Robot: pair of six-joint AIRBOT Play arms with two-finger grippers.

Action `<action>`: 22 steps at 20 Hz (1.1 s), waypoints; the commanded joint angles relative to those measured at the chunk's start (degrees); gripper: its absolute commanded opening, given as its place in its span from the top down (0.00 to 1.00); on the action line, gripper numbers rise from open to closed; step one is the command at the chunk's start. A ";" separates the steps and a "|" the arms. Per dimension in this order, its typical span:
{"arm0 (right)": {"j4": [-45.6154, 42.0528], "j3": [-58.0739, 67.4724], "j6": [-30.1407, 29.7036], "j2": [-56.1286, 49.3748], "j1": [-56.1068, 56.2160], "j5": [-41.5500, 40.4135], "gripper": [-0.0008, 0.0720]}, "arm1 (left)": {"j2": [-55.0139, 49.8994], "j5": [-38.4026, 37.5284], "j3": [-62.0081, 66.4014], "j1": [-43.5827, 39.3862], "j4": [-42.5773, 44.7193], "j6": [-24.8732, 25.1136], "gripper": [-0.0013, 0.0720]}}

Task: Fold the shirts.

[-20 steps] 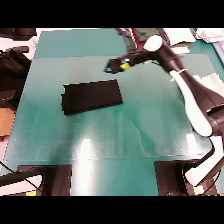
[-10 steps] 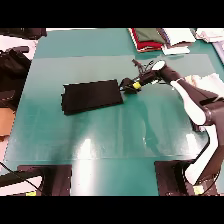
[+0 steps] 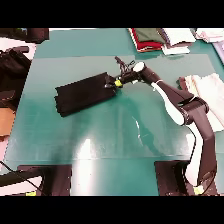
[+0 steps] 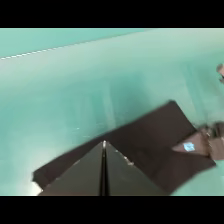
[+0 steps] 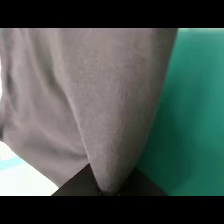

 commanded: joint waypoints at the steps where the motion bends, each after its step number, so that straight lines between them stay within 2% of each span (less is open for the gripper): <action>1: -4.90 4.83 -0.13 3.41 -2.58 -0.50 0.96 | -0.04 -0.24 -0.02 -3.85 -0.07 1.86 0.95; 6: -26.73 4.85 5.11 16.59 -17.14 11.08 0.96 | -0.04 0.17 -0.02 -10.58 -0.09 2.97 0.95; 9: -35.30 4.72 7.54 23.58 -28.15 16.98 0.96 | -0.04 0.31 -0.02 -11.76 -0.11 2.93 0.95; 12: -37.92 4.74 8.50 28.22 -39.45 18.47 0.96 | -0.04 0.70 -0.02 -11.76 -0.13 2.54 0.95; 16: -37.27 4.74 10.34 29.57 -50.99 18.53 0.96 | -0.04 1.14 -0.02 -11.76 -0.28 0.94 0.95; 19: -37.31 4.76 10.32 29.75 -53.77 17.86 0.96 | -0.04 1.20 -0.02 -11.76 -0.33 0.90 0.95; 22: -37.33 4.79 10.32 32.11 -53.51 12.81 0.97 | -0.04 1.25 -0.02 -11.76 -0.33 0.70 0.95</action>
